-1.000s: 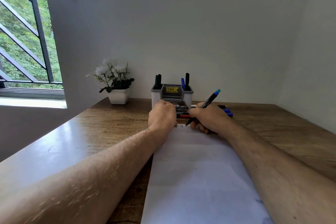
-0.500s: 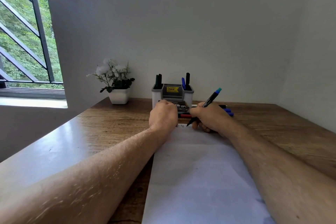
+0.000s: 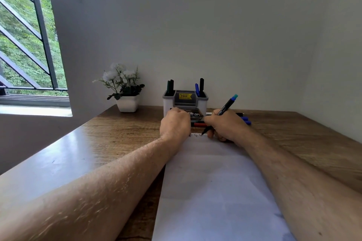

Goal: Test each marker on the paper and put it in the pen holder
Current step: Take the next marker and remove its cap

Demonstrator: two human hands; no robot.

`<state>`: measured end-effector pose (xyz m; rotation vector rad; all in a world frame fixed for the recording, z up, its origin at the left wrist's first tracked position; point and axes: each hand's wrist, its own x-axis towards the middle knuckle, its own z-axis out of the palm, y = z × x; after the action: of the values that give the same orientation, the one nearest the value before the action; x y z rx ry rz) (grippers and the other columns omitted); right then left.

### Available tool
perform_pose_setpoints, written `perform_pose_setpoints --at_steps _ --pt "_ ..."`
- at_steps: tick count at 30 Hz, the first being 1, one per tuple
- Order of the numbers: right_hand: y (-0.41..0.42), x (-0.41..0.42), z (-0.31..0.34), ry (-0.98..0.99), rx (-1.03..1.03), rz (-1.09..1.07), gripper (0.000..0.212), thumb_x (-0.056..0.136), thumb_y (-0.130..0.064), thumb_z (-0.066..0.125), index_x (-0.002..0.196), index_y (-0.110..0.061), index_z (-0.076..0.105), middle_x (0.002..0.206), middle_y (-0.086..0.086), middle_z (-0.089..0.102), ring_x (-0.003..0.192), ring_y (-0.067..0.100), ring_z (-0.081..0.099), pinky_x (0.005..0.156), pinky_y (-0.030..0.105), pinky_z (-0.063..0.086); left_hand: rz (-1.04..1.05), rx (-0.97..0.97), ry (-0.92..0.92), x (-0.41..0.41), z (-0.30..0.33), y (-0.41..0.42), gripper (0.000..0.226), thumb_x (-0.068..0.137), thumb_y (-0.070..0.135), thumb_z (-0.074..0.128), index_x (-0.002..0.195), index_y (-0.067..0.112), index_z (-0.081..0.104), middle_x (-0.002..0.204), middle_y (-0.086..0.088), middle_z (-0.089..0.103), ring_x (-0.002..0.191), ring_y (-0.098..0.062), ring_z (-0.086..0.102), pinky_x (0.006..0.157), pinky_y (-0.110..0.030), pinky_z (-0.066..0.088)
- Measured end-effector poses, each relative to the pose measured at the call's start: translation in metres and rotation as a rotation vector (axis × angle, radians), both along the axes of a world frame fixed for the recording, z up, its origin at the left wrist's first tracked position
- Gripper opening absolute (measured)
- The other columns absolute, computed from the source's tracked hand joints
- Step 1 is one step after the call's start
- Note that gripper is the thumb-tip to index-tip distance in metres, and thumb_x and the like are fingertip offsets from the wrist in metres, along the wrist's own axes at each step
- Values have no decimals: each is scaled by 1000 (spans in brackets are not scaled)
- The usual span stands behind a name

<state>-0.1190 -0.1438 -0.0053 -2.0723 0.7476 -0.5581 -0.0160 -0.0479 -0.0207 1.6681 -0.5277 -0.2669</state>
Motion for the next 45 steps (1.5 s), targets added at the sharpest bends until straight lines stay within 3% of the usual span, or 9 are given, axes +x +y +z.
perform_pose_setpoints --at_steps 14,18,22,24,27,32,35,40,45 --pt "-2 1 1 11 15 -49 15 92 -25 58 83 -13 60 60 7 65 47 15 48 49 28 40 -1 -18 18 -4 3 5 22 94 16 48 109 16 63 98 -7 62 91 -28 65 86 -45 59" --pt "-1 1 0 7 5 -53 16 91 -27 59 84 -12 61 60 6 65 44 14 47 48 27 40 -70 -34 -13 -3 3 6 25 95 6 47 113 8 64 113 -16 61 102 -37 63 90 -50 57" --pt "2 -1 0 -6 -18 -37 15 93 -26 58 88 -13 62 62 6 66 42 12 46 43 24 38 -63 -96 102 -2 6 9 24 100 13 40 94 24 61 111 -8 59 98 -31 65 78 -44 62" --pt "5 -2 2 -21 -38 -32 16 93 -27 58 87 -13 61 63 6 65 43 12 46 43 23 37 -95 -108 61 -3 6 9 26 102 14 40 93 25 61 109 -7 61 97 -29 66 81 -44 61" --pt "5 -2 7 -140 6 -53 17 92 -21 57 78 -13 57 62 9 62 38 11 44 39 20 34 -148 -145 -44 -3 8 8 24 103 16 45 93 27 64 105 -4 66 99 -22 66 89 -44 57" --pt "6 -3 11 -331 103 -43 14 92 -13 55 78 -13 51 57 10 56 29 6 40 33 16 30 -134 -202 -105 1 9 10 12 98 19 58 97 28 66 104 0 69 98 -15 66 89 -36 56" --pt "9 -6 15 -414 142 -10 18 93 -9 57 77 -13 52 57 9 53 29 5 40 32 15 30 -144 -293 -39 3 12 12 11 96 15 62 106 19 65 97 -2 70 86 -10 68 80 -28 59" --pt "11 -5 16 -568 264 95 18 91 -10 68 75 -12 60 61 9 61 37 12 44 36 20 35 -50 -396 79 6 16 13 12 94 9 63 103 17 66 102 -5 69 95 -17 70 85 -36 61" --pt "10 -5 14 -661 390 133 18 95 -14 53 85 -8 67 68 14 70 41 15 50 40 22 39 -9 -432 135 9 16 14 20 97 10 58 116 13 65 107 -7 68 100 -18 68 88 -35 59"
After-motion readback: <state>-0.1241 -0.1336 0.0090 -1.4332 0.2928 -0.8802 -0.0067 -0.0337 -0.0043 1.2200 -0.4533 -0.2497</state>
